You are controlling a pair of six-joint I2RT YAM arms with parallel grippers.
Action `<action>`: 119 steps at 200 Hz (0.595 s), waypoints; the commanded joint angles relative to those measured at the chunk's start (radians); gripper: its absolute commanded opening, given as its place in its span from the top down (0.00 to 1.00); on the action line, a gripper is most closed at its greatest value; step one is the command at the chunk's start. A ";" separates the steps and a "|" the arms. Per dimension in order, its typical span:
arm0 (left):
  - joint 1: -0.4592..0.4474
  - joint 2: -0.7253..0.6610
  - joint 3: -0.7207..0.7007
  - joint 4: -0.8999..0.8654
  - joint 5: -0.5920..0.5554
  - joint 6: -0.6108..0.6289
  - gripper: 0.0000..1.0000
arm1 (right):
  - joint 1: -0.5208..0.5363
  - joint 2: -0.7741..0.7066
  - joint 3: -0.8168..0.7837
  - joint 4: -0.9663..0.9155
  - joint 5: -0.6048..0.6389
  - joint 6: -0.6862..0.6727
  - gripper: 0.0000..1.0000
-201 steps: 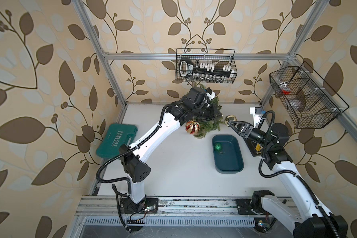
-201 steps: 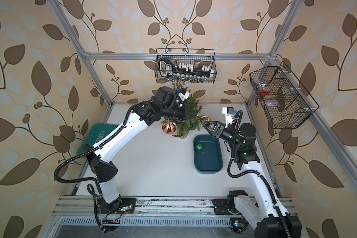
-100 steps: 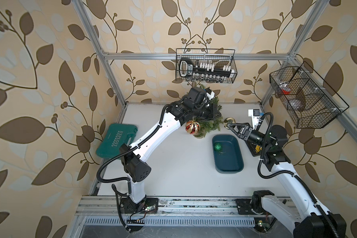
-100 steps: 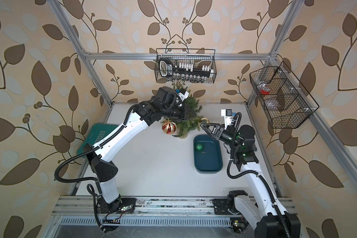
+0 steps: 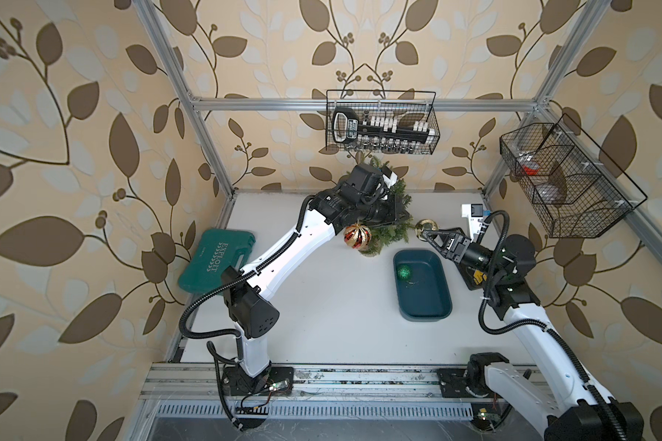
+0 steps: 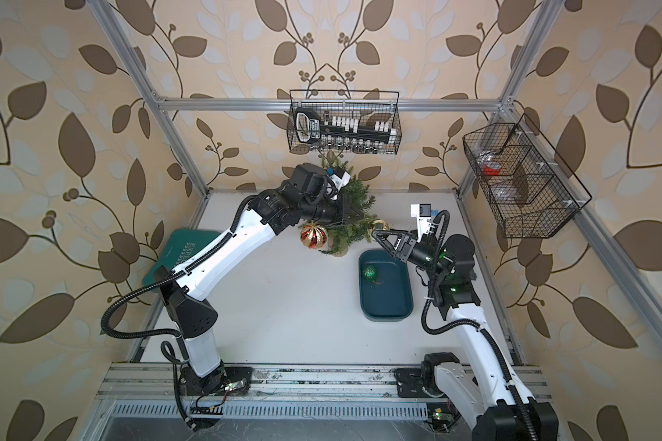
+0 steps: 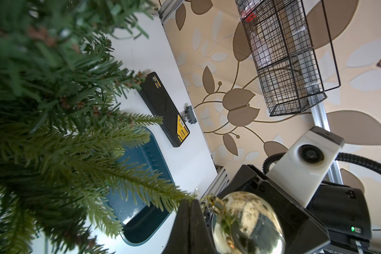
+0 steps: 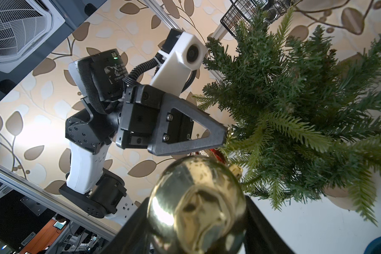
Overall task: Decorate the small christmas tree with ornaments
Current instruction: Hang an ornament on the christmas tree.
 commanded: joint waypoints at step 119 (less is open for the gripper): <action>-0.001 -0.076 -0.013 0.047 0.035 0.003 1.00 | -0.003 -0.031 -0.019 0.031 -0.033 0.009 0.42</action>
